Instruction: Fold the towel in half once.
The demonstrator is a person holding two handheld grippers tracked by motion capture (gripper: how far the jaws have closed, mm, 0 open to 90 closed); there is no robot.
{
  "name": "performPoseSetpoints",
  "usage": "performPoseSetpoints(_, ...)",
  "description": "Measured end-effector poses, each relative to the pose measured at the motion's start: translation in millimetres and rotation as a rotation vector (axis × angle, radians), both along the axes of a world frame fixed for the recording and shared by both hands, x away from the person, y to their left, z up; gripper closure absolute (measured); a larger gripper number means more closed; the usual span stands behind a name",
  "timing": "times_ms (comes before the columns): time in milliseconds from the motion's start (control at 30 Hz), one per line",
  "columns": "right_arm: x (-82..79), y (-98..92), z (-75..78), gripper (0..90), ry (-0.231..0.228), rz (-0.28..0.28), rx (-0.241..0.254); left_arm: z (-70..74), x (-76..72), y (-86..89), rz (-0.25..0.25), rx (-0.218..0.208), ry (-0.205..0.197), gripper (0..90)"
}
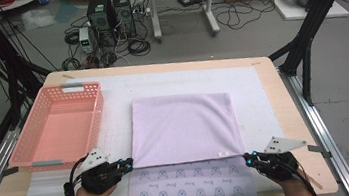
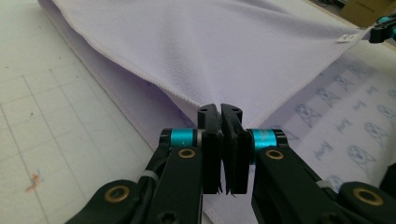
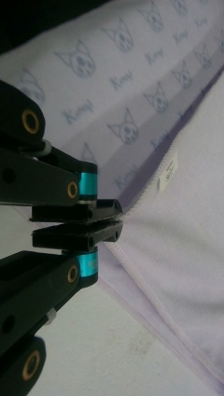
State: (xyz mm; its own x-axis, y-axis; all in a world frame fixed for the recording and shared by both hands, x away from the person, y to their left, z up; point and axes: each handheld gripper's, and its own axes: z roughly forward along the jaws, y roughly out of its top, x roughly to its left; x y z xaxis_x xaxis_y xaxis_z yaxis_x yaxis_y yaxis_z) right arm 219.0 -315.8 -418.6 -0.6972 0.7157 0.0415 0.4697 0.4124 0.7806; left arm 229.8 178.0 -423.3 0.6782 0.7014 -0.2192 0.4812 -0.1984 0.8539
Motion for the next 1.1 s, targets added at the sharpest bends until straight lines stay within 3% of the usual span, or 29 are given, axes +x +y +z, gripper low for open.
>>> performPoseSetpoints(167, -19.5, -4.2, 5.0, 87.6, -0.001, 0.022, 0.019, 2.1, -16.4, 0.2, -0.049, 0.020, -0.003, 86.4)
performPoseSetpoints(433, -45.6, -4.4, 5.5, 87.6, 0.013, 0.066, -0.001, 1.0, -35.2, 4.7, -0.093, 0.053, 0.028, 86.4)
performPoseSetpoints(667, -62.0, -2.7, 3.1, 87.6, 0.063, 0.091, -0.013, -5.6, -51.4, 8.3, -0.138, 0.081, 0.057, 86.3)
performPoseSetpoints(700, -63.3, -2.5, 3.2, 87.5, 0.074, 0.094, -0.022, -8.0, -50.8, 9.7, -0.141, 0.081, 0.064, 85.2)
performPoseSetpoints(733, -63.0, -2.5, 2.6, 85.7, 0.092, 0.098, -0.020, -10.1, -47.7, 11.2, -0.130, 0.080, 0.068, 78.2)
performPoseSetpoints(800, -58.0, -3.6, 2.0, 69.4, 0.122, 0.071, 0.015, -11.0, -37.7, 14.5, -0.074, 0.048, 0.093, 56.3)
performPoseSetpoints(867, -48.2, -7.0, 3.2, 61.2, 0.101, 0.030, 0.094, -8.3, -29.0, 15.5, -0.050, 0.000, 0.074, 51.1)
performPoseSetpoints(933, -34.7, -6.9, 5.0, 58.8, 0.054, -0.041, 0.123, -5.7, -18.4, 12.9, -0.027, -0.020, 0.055, 47.4)
performPoseSetpoints(1000, -14.9, -4.3, 1.9, 60.6, 0.022, -0.123, 0.103, -3.8, -6.3, 8.5, -0.001, -0.032, 0.043, 46.5)
performPoseSetpoints(1100, 17.9, 4.2, -8.8, 68.0, 0.016, -0.207, 0.052, -1.4, 9.7, 1.0, 0.031, -0.050, 0.021, 45.4)
